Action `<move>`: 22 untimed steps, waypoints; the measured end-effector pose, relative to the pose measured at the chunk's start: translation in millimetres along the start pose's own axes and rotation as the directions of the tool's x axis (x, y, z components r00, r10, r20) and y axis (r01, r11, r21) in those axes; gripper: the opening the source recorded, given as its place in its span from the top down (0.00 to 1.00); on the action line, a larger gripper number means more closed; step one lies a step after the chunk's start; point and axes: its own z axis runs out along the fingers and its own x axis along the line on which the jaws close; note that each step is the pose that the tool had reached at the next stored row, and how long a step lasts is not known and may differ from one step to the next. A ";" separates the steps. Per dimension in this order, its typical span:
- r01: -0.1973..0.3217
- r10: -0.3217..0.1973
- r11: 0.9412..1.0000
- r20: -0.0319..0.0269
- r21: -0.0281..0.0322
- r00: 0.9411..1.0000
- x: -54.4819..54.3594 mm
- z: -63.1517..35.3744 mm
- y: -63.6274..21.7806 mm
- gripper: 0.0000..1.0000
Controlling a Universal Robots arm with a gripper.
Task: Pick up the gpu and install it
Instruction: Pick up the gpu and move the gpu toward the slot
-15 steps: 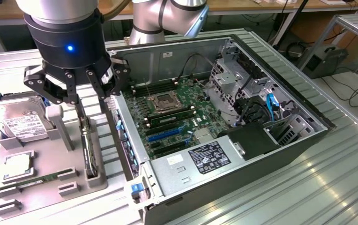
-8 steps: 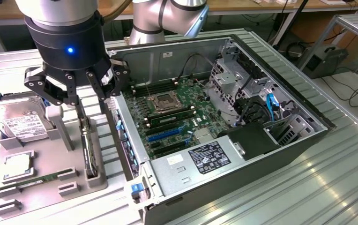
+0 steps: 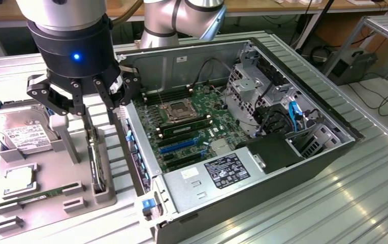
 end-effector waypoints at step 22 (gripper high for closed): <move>0.000 0.000 1.000 0.000 0.000 1.000 1.7 8.0 -0.5 0.58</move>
